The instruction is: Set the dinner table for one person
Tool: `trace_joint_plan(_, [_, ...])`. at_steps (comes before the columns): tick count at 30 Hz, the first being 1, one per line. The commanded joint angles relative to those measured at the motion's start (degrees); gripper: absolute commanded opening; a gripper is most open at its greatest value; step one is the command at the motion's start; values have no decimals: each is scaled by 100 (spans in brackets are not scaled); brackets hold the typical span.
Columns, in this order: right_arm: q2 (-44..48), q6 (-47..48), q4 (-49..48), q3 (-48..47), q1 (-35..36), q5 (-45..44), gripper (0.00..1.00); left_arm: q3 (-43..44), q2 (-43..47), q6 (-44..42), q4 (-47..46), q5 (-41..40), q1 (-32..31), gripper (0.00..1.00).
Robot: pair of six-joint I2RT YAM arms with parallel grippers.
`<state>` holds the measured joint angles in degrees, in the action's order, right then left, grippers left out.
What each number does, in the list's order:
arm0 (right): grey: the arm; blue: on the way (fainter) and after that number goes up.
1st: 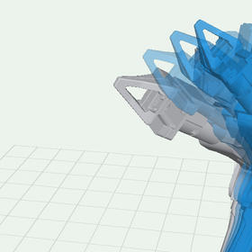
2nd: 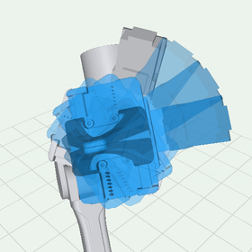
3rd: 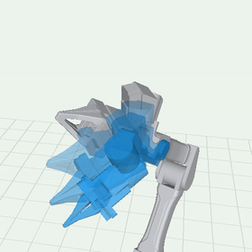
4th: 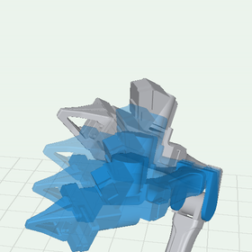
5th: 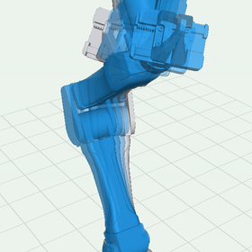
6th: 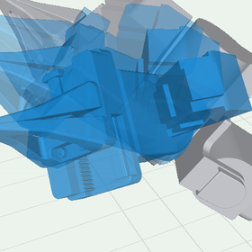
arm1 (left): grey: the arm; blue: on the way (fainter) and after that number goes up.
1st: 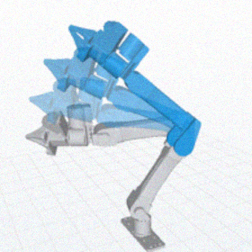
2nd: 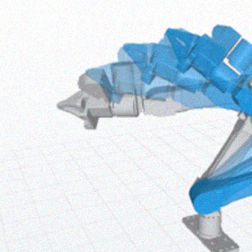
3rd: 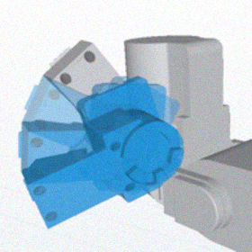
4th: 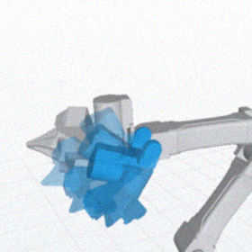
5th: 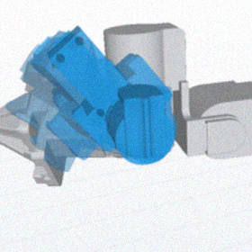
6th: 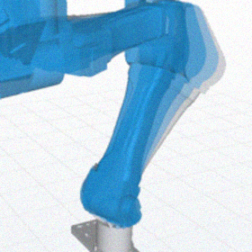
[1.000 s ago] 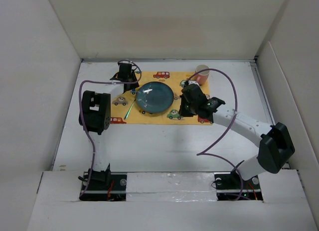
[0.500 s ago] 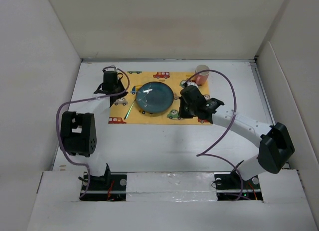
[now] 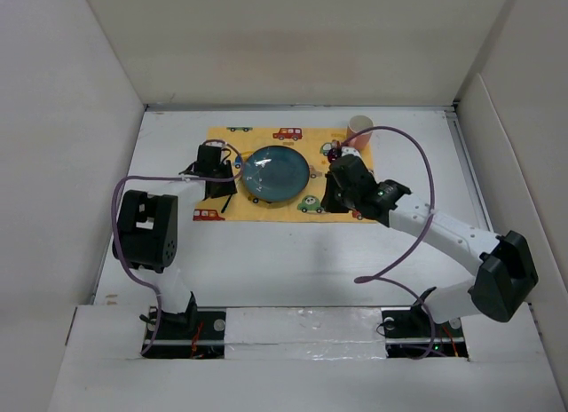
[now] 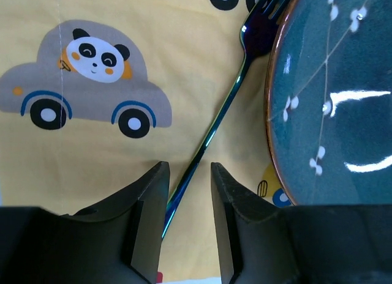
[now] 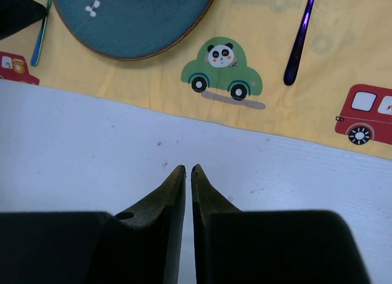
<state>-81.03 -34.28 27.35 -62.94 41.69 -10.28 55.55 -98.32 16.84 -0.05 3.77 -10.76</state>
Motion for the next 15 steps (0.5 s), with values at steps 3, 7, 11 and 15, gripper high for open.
trace_joint_plan(3, [386,-105,-239,185,41,-123,15,255,-161,-295,-82,-25,22,27])
trace_joint_plan(7, [501,-114,-204,255,41,-149,15,176,-249,-339,-153,18,22,23])
trace_joint_plan(11, [510,-114,-195,238,41,-158,15,263,-310,-357,-100,-95,22,19])
trace_joint_plan(15, [518,-79,-204,212,41,-167,15,465,-476,-296,188,-516,-92,17])
